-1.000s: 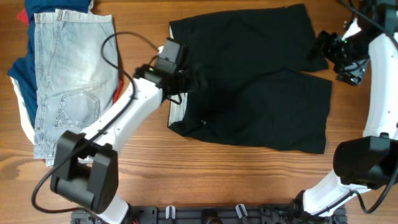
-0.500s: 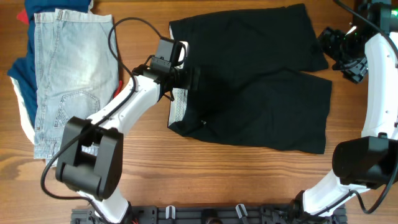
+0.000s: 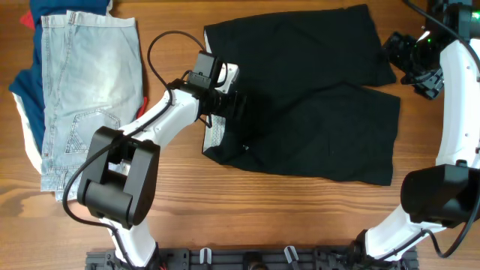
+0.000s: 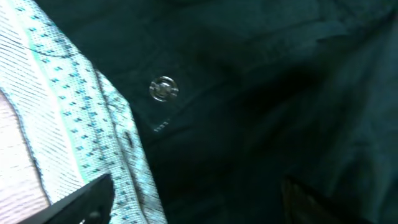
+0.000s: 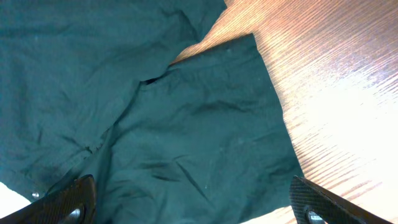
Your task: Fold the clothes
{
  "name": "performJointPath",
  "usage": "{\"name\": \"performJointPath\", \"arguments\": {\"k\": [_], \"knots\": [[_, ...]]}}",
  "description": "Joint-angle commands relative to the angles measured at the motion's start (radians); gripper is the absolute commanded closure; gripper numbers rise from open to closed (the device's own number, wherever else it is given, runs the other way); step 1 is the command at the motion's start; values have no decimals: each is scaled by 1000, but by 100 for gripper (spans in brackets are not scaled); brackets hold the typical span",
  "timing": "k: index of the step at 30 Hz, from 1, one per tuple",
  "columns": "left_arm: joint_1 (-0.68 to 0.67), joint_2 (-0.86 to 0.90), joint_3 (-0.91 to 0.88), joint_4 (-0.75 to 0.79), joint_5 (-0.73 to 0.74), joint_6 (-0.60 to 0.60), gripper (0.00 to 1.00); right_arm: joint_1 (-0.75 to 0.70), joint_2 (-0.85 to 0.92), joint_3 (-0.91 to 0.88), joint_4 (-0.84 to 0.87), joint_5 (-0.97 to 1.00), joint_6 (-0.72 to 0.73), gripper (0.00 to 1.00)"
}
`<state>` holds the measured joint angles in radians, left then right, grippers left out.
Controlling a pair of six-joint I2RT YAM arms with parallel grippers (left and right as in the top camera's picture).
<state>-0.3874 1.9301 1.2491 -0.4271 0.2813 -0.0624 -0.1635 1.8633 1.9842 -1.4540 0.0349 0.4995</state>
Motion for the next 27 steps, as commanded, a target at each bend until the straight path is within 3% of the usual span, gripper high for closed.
{"name": "performJointPath", "arguments": {"k": [1,13,16,22,27], "knots": [[-17,14,-5,-6,60,-26,17,2,-8,3,-2,23,-29,0],[-37,61,-5,-11,58,-62,36,2,-8,3,-5,23,-29,0],[-26,61,-5,-11,35,-63,36,2,-8,3,-5,23,-33,0],[10,61,-5,-17,6,-61,26,2,-8,3,-4,23,-41,0],[3,69,-5,-18,6,-57,26,2,-8,3,0,22,-40,0]]}}
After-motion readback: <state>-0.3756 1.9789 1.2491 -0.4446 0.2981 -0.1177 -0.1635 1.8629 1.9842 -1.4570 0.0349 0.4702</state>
